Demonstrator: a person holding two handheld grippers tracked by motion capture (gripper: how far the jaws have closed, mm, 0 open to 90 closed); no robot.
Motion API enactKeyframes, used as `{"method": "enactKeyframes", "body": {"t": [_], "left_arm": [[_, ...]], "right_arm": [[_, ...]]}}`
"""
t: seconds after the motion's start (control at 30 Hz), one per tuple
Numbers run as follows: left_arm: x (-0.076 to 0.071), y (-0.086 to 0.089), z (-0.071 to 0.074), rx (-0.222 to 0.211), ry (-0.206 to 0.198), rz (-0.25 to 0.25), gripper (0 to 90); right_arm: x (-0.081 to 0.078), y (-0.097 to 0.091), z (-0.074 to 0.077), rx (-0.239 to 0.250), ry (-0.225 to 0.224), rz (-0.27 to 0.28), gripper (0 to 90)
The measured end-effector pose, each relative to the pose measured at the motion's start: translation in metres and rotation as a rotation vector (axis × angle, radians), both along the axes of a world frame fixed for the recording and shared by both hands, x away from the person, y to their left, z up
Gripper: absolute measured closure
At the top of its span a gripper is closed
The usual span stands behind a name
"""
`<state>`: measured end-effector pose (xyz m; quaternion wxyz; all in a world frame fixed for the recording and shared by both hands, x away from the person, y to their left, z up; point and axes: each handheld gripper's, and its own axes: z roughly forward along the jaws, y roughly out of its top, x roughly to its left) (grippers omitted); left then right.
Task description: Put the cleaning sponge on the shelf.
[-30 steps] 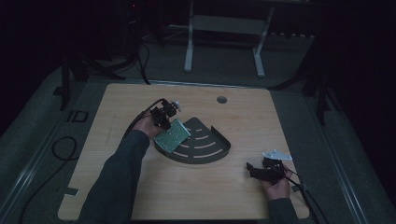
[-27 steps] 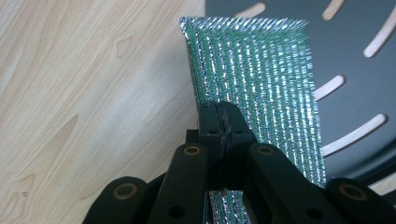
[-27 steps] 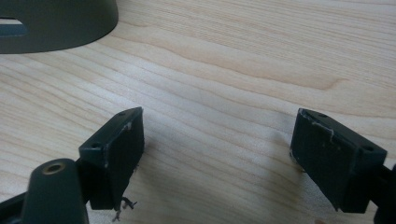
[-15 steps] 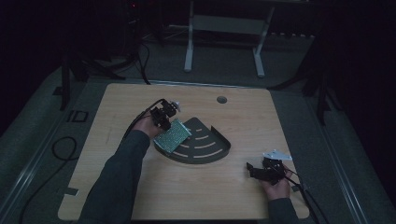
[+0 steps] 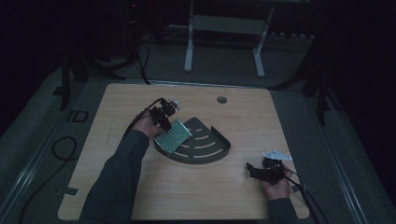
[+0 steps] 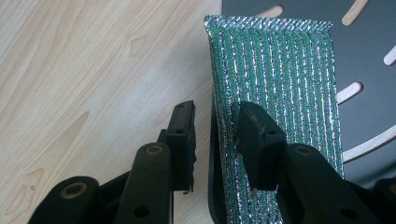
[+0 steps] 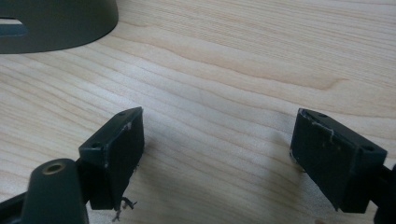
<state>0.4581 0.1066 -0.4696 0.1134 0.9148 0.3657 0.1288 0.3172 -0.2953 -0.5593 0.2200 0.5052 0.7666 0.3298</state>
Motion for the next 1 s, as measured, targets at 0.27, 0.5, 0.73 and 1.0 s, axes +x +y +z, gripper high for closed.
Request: {"method": "enactKeyframes", "body": {"t": [0.27,0.5,0.73,1.0], "left_arm": [[0.001,-0.002,-0.001,-0.016,-0.007,0.006,64.8],[0.0,0.0,0.002,-0.034,-0.012,0.012,64.8],[-0.006,0.007,0.016,-0.116,-0.025,0.014,63.6],[-0.013,0.016,0.029,-0.177,-0.041,0.017,62.8]], "right_arm": [[0.0,0.0,0.0,0.0,0.0,0.0,17.1],[0.0,0.0,0.0,0.0,0.0,0.001,17.0],[0.0,0.0,0.0,0.0,0.0,0.001,17.0],[0.0,0.0,0.0,0.0,0.0,0.001,17.0]]}}
